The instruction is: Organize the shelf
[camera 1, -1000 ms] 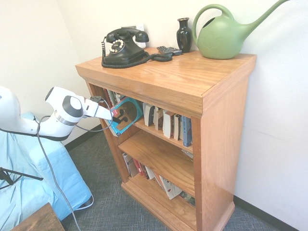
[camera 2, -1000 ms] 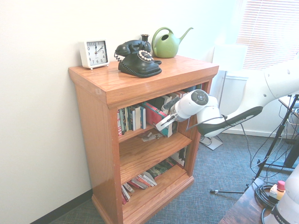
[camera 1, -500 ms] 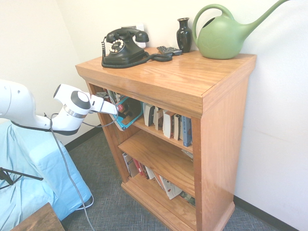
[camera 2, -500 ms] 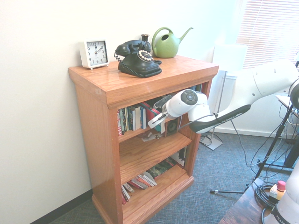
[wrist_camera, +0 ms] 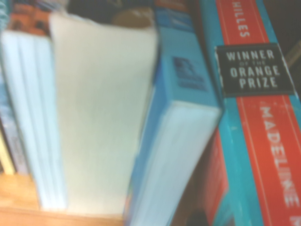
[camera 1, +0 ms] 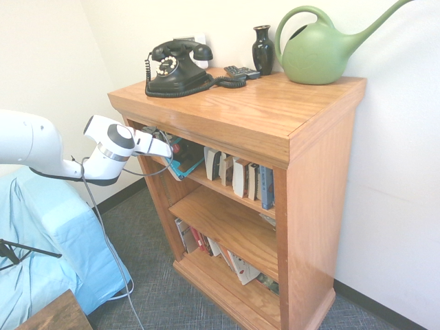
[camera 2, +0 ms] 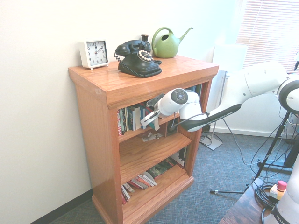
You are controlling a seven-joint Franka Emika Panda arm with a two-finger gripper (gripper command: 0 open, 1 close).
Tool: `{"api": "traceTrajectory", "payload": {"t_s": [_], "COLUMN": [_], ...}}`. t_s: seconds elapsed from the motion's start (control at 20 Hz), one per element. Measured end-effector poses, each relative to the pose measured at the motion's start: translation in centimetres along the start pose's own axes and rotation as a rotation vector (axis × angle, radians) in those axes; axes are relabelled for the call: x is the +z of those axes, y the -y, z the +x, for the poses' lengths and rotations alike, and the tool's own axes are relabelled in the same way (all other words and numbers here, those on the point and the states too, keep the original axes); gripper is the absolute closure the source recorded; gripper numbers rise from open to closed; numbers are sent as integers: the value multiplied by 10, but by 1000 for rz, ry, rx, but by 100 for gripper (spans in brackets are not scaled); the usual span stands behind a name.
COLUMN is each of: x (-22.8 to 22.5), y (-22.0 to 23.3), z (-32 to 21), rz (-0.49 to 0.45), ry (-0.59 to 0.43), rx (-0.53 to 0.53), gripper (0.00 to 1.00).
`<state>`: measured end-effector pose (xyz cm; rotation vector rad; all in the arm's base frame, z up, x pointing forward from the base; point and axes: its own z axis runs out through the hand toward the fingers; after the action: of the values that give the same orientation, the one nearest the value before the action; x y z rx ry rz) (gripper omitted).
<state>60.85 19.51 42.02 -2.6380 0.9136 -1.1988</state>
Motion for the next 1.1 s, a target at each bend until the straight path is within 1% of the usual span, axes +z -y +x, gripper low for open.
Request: {"api": "traceTrajectory", "payload": {"t_s": [0.7, 0.9, 1.1], "x": [6, 1, -20], "y": [-6, -22, -47], "z": [-5, -21, -31], "rz": [-11, 1, 12], "ry": [11, 27, 26], "rx": [-3, -10, -1], "gripper": [0, 0, 0]}}
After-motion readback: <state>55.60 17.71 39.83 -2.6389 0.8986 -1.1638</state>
